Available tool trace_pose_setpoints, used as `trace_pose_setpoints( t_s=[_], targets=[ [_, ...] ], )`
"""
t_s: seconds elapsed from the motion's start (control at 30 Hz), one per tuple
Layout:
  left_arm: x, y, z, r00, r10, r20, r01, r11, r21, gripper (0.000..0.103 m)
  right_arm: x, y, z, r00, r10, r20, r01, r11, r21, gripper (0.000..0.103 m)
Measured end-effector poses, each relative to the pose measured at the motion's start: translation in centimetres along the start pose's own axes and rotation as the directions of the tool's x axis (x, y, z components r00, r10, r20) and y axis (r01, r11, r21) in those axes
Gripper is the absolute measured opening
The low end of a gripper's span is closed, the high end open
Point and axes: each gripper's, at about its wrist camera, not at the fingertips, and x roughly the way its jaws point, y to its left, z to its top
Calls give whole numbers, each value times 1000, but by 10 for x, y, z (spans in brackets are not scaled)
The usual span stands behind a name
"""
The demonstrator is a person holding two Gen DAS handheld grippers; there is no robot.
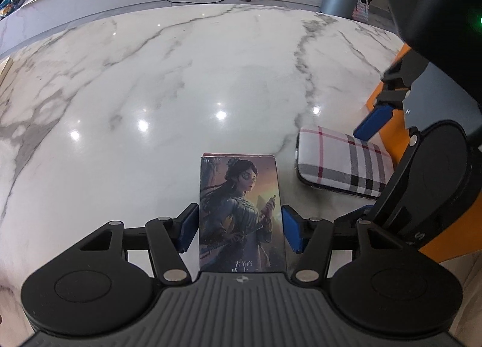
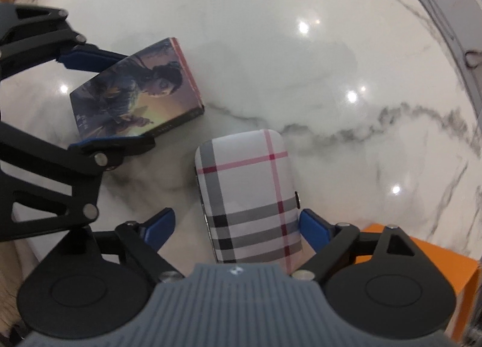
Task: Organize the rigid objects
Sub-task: 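Grasp the painted box with the left tool while the right tool grasps the plaid case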
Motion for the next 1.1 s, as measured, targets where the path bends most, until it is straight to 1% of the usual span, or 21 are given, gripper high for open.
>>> trace_pose_setpoints(
  t_s=[0.03,0.1,0.13,0.17,0.23,0.33,0.5,0.57,0.7,0.73,0.77,0.93,1.0,1.1],
  targets=[
    [0,1,0,1000,2,1,-2,1000,-5,67,1,-4,0,1000,15,-1,-15,1000,20,87],
    [0,3,0,1000,5,2,-5,1000,-8,67,0,-8,-2,999,49,2,-49,997,64,79],
    [0,3,0,1000,5,2,-5,1000,-7,67,-1,-10,-3,998,66,9,-67,994,84,73],
    [0,3,0,1000,7,2,-7,1000,-3,67,-2,-10,-5,997,72,18,-74,992,100,68],
    [-1,2,-2,1000,12,1,-12,1000,3,67,-4,-8,-8,997,67,32,-70,989,133,64],
    [-2,2,-3,1000,12,1,-12,1000,2,67,-5,-4,-15,996,64,55,-72,983,168,64],
    [-2,1,-4,1000,16,5,-16,1000,0,68,-5,3,-20,996,58,62,-70,973,222,66],
    [-2,2,-4,1000,21,11,-21,1000,-9,69,-3,3,-22,997,52,65,-67,966,250,71],
    [-3,7,-3,999,26,24,-25,999,-37,71,-1,2,-28,995,33,94,-59,956,289,75],
    [-2,7,-3,999,29,28,-27,999,-40,72,1,4,-27,995,23,101,-52,954,295,78],
    [-2,8,-3,999,28,30,-27,999,-43,72,2,6,-26,994,20,103,-50,953,298,79],
    [-2,8,-2,999,28,35,-26,999,-43,71,3,11,-28,993,27,114,-63,944,323,80],
    [-1,7,-2,999,25,35,-24,999,-35,68,4,11,-33,992,25,125,-66,939,338,80],
    [-1,5,-2,999,30,34,-29,999,-24,67,1,15,-39,990,14,143,-65,931,358,76]
  ],
)
